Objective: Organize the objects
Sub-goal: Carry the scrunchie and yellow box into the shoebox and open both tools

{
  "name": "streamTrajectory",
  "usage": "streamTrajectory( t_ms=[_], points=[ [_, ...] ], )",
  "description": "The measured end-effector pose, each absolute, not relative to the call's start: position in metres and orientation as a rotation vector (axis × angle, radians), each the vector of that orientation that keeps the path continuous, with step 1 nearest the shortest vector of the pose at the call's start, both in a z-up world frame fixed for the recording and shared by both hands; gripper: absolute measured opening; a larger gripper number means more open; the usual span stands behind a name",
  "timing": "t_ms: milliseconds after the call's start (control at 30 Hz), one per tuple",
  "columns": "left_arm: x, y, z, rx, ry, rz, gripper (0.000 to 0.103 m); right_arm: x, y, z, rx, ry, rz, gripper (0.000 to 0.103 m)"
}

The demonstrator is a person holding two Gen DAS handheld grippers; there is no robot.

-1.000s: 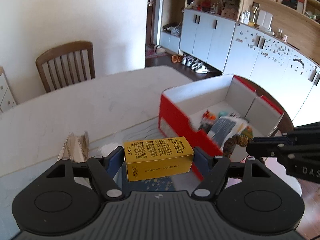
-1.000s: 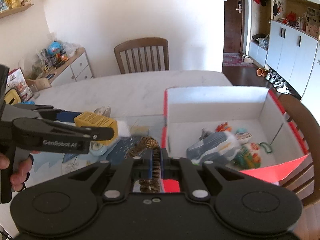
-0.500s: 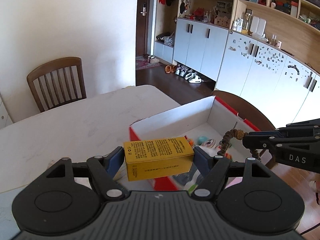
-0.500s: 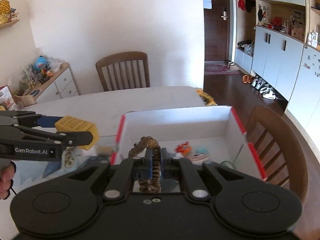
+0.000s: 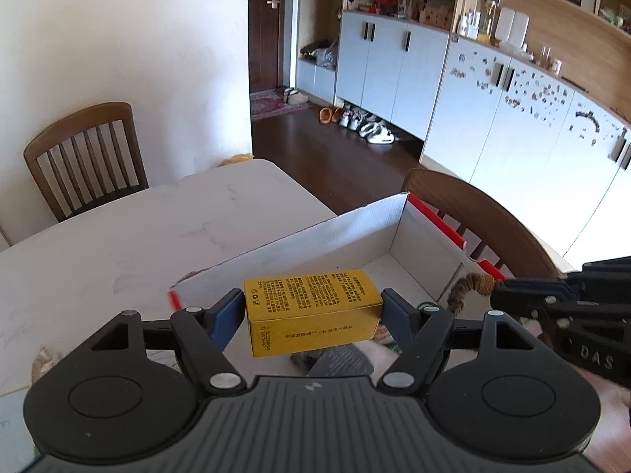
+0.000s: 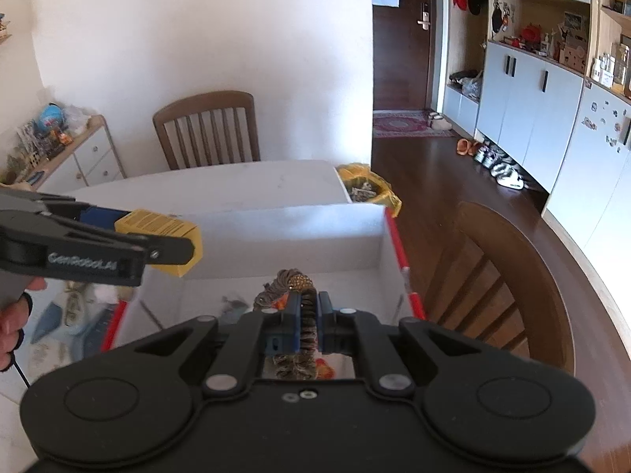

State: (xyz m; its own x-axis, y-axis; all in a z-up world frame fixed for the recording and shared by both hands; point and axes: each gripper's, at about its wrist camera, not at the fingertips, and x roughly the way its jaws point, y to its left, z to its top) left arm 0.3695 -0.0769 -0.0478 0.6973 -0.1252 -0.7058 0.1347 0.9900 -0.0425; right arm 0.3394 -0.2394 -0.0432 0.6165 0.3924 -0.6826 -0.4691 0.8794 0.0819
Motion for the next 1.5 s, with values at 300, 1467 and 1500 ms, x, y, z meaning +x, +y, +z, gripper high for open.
streamTrajectory(
  t_ms=[300,1467,1500],
  points=[
    [0.408,-0.100,-0.080,0.014,0.855,-0.090,0.075,0.353,-0.240,-0.069,-0.153,0.821,0.538,0.006],
    [0.453,-0.119,-0.142,0.063,1.062,-0.033,0.074,0.379,-0.239,-0.103,-0.168,0.939,0.649,0.023],
    [0.452,-0.119,-0.139,0.062,1.056,-0.034,0.074,0.381,-0.240,-0.102,-0.164,0.938,0.649,0.023]
  ],
)
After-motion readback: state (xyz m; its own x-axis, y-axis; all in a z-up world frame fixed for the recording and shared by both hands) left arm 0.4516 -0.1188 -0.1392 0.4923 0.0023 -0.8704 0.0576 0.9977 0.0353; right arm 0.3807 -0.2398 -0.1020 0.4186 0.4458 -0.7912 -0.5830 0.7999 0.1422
